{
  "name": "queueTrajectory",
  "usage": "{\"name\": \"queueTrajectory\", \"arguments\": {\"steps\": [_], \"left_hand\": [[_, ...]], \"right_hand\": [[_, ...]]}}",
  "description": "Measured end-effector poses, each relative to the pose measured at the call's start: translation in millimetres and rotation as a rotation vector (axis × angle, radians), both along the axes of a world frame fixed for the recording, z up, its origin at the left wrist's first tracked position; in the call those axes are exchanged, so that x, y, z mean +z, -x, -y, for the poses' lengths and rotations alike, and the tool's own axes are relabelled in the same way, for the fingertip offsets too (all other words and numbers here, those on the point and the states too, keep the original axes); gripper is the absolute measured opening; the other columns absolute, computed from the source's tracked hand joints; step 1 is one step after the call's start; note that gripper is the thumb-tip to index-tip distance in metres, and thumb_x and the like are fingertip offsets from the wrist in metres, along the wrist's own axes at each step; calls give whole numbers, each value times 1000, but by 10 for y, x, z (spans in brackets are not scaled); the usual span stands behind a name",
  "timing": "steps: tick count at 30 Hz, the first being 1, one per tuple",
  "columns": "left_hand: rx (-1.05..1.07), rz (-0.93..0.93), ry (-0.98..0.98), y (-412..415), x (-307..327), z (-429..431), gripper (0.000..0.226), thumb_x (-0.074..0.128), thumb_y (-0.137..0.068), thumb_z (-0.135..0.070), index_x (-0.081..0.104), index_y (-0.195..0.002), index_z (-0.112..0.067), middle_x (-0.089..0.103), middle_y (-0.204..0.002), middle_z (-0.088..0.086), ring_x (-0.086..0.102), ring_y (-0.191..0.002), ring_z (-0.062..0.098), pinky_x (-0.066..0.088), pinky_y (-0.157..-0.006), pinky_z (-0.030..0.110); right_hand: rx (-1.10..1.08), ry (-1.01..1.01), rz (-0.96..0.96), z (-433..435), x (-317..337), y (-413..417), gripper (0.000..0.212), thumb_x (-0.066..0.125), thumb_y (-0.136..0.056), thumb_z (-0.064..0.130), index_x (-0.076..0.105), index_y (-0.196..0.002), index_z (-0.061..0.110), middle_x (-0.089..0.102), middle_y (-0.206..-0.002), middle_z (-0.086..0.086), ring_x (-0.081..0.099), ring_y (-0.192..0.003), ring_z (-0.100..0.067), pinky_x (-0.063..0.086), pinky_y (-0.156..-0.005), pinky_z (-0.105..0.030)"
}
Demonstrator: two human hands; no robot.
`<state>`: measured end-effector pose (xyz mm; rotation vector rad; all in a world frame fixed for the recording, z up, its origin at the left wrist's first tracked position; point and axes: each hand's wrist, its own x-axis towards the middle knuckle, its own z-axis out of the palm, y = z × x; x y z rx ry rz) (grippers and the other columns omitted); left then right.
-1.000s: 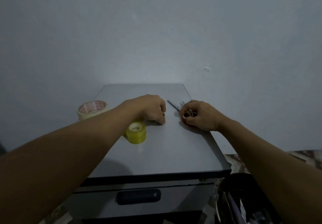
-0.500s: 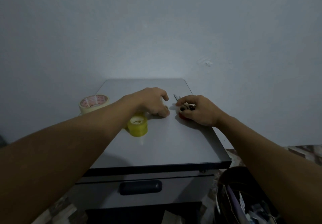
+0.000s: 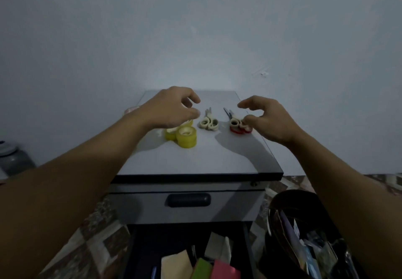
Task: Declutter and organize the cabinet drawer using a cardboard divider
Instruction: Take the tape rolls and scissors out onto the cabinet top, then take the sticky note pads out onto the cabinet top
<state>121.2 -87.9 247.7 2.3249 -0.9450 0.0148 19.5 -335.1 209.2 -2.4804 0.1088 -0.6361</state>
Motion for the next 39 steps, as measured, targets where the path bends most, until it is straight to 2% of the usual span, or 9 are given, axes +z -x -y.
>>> {"name": "queueTrajectory", "arguments": {"steps": [3, 6, 12, 18, 21, 27, 32, 35, 39], "left_hand": [[27, 16, 59, 238, -25, -269, 33, 69, -83, -47, 65, -114, -38, 64, -112, -15, 60, -92, 1, 50, -82, 30], [67, 25, 125, 495, -84, -509, 34, 66, -78, -55, 66, -109, -40, 66, -105, -19, 63, -88, 3, 52, -88, 38], [78, -73, 260, 893, -465, -897, 19, 69, -89, -29, 69, -108, -29, 67, -103, -12, 58, -69, 4, 47, -63, 12], [108, -196, 267, 1131, -1224, -1160, 18, 69, -91, -23, 69, -109, -22, 68, -98, -6, 61, -79, 6, 47, -72, 12], [105, -335, 170, 1263, -1755, -1190, 23, 68, -93, -23, 66, -115, -20, 64, -97, -10, 60, -82, 3, 47, -72, 11], [155, -599, -81, 1353, -2803, -1234, 46, 69, -90, -30, 56, -135, -31, 59, -128, 0, 61, -109, 15, 49, -88, 27], [122, -734, -126, 1478, -3288, -1311, 71, 72, -88, -29, 38, -150, -32, 38, -154, 4, 41, -138, 21, 41, -99, 28], [122, -749, -196, 1494, -3470, -1349, 79, 76, -81, -37, 37, -150, -37, 31, -158, 4, 36, -141, 23, 40, -109, 38], [127, -582, -441, 1540, -3615, -1308, 79, 69, -80, -44, 32, -150, -41, 36, -151, 6, 31, -139, 30, 32, -110, 37]], "right_hand": [[-19, -20, 66, -180, 29, 243, 44, 60, -80, 26, 65, -123, 24, 64, -124, 8, 55, -117, -12, 50, -97, -43], [-17, -58, 107, -412, -1, 483, 42, 60, -79, 32, 65, -120, 27, 64, -121, 11, 56, -113, -8, 51, -93, -38], [4, -196, 118, -806, -335, 905, 33, 63, -85, 16, 67, -115, 28, 64, -113, 17, 60, -105, -8, 53, -84, -35], [23, -212, -40, -1123, -1113, 1174, 32, 65, -84, 11, 67, -115, 23, 65, -112, 10, 57, -104, -3, 47, -84, -25], [15, -265, -189, -1246, -1525, 1242, 34, 65, -86, 12, 65, -118, 22, 64, -113, 8, 57, -104, -9, 47, -86, -27], [-21, -372, -450, -1321, -2247, 1293, 38, 67, -86, 12, 63, -123, 19, 63, -121, 2, 59, -113, -16, 49, -95, -30], [-45, -379, -592, -1341, -2621, 1359, 48, 65, -88, 11, 55, -134, 19, 50, -127, 0, 50, -115, -20, 43, -88, -29], [-45, -337, -646, -1341, -2820, 1402, 62, 76, -80, 17, 53, -137, 20, 51, -130, -7, 52, -121, -30, 46, -96, -38], [-39, -181, -732, -1338, -3070, 1417, 72, 76, -81, 40, 42, -144, 29, 42, -147, -11, 36, -137, -34, 28, -114, -43]]}}
